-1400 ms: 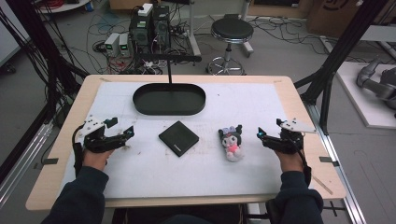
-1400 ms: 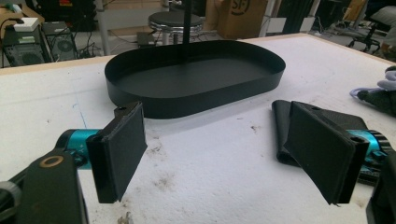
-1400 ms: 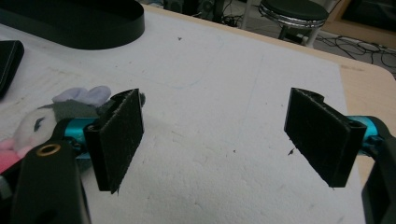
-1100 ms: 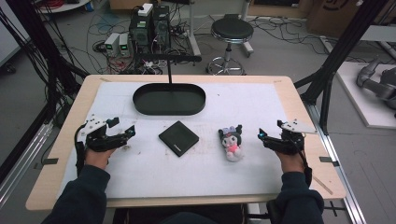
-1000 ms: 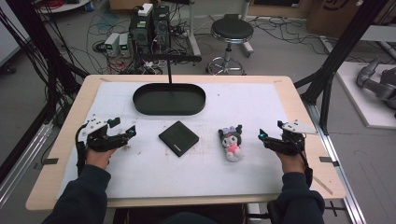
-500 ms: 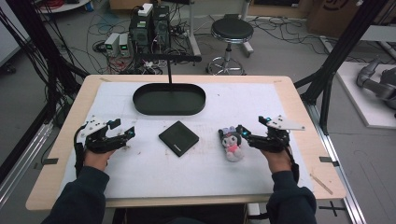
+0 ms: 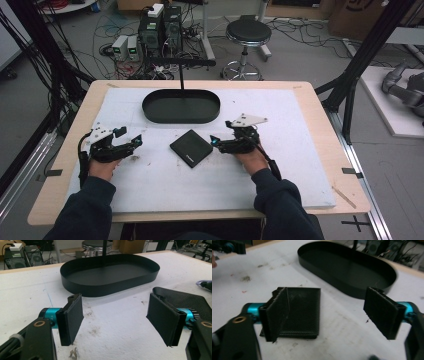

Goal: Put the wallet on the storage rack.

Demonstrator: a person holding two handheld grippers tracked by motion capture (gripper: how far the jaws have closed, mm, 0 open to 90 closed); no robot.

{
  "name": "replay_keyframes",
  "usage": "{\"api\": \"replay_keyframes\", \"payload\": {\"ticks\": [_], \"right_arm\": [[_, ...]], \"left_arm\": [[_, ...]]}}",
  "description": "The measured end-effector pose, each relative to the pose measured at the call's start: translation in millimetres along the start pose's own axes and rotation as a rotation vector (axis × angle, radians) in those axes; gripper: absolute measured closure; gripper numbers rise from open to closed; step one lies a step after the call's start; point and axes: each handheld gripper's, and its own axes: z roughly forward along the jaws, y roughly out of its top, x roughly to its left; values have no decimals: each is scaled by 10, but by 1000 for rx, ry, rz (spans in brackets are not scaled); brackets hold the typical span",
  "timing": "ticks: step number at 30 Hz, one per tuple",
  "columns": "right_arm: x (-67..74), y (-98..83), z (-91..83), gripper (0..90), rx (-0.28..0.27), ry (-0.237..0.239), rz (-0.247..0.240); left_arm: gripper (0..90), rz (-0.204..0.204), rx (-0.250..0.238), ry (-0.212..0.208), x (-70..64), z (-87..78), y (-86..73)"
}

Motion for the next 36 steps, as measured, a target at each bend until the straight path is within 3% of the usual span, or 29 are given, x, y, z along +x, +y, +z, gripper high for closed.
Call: {"api": "replay_keyframes", "payload": {"ticks": [6,9,13,16,18,20,22,23,24,26,36], "right_arm": [[56,-74,387,289,133,42,62],[70,-119,537,297,174,59,94],[93,-200,696,338,267,37,58],[17,-223,697,452,272,102,135],[22,-214,686,525,269,121,119],[49,-202,678,564,269,100,96],[35,-198,654,687,262,79,96],[35,-198,654,687,262,79,96],[16,-193,631,764,252,73,106],[13,-193,619,811,250,71,113],[-24,-125,510,864,185,119,125]], "left_arm": [[286,-6,-3,6,25,-17,-7],[287,-5,-4,10,32,-25,-6],[287,-8,-4,10,34,-28,-7],[287,-7,-3,10,37,-30,-9],[287,-9,-2,10,38,-29,-11],[287,-10,0,10,37,-30,-11],[287,-9,0,10,37,-30,-11],[287,-10,-1,9,36,-31,-11],[287,-9,1,10,37,-30,-11],[287,-9,3,11,39,-29,-12],[287,-15,0,18,59,-41,-13]]}}
